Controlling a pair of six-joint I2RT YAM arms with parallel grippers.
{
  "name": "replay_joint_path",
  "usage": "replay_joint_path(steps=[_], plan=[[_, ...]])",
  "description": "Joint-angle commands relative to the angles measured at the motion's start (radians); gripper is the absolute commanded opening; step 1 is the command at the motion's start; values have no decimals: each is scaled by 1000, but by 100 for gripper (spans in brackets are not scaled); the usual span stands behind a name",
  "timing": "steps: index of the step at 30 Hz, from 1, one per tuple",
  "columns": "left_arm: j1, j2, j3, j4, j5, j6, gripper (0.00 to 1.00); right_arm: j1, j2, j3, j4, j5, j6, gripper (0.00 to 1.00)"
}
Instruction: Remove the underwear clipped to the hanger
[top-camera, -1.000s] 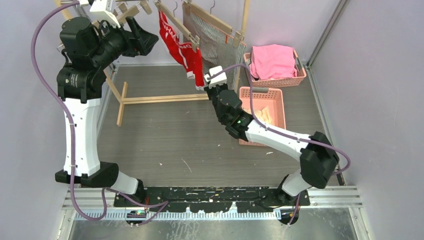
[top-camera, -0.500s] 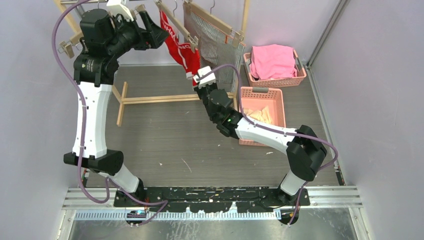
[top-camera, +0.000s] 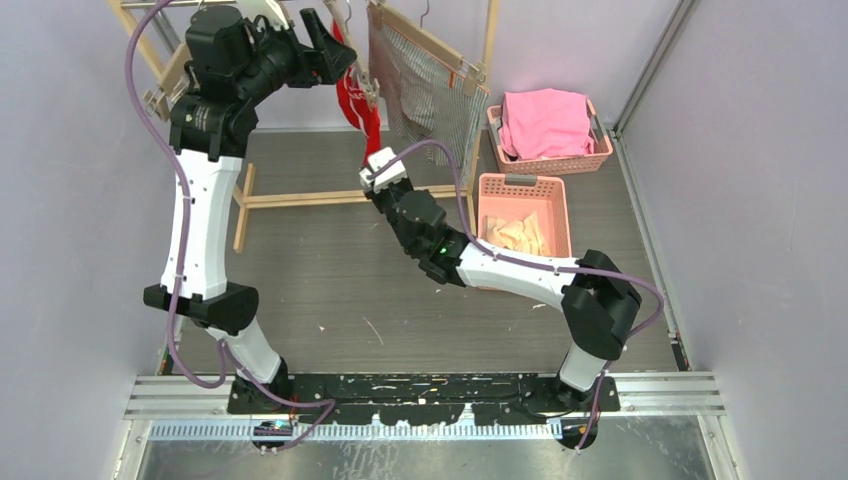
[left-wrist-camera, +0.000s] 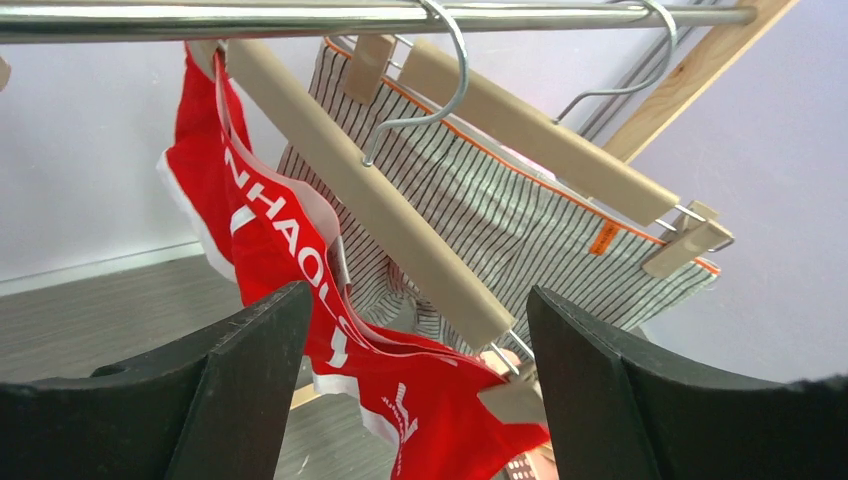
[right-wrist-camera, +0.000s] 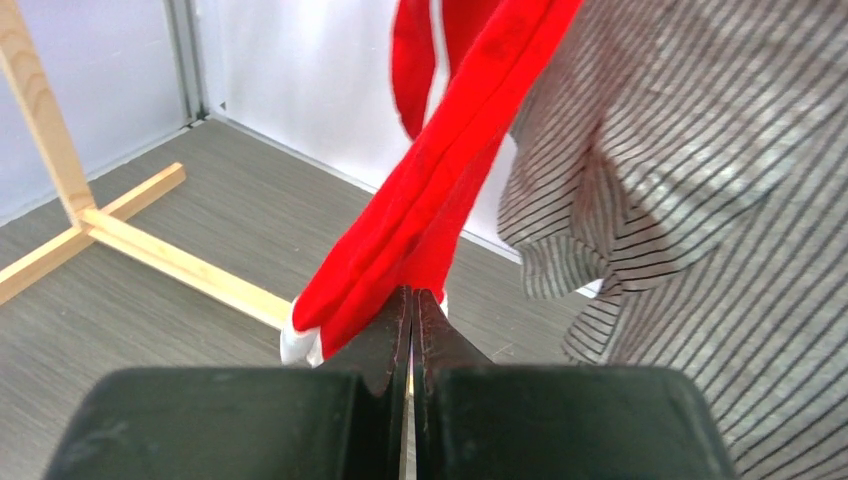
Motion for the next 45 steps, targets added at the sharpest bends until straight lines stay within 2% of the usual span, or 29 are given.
replay_joint_path(steps=[1,10,15,21,25,30,34,45], plan=[[-21,14,37,16,-58,37,81,21,10,51,37,-1,-35,1],[-48,52,51,6,-138,101,81,37,12,40,32,3,-34,1],[-63,49,27,17,-179,158,76,38,-1,19,30,1,-37,1],[-80,24,-25,57,-223,219,54,38,-6,1,32,5,-38,1],[-81,24,-28,50,-247,243,25,38,-11,-13,45,14,-39,1],[-82,18,-37,59,-255,252,1,38,-13,-24,43,17,-37,1],[-83,11,-47,93,-257,258,0,38,-20,-43,41,24,-35,1],[-84,-117,-195,323,-312,286,0,38,-57,-125,64,45,-41,1]])
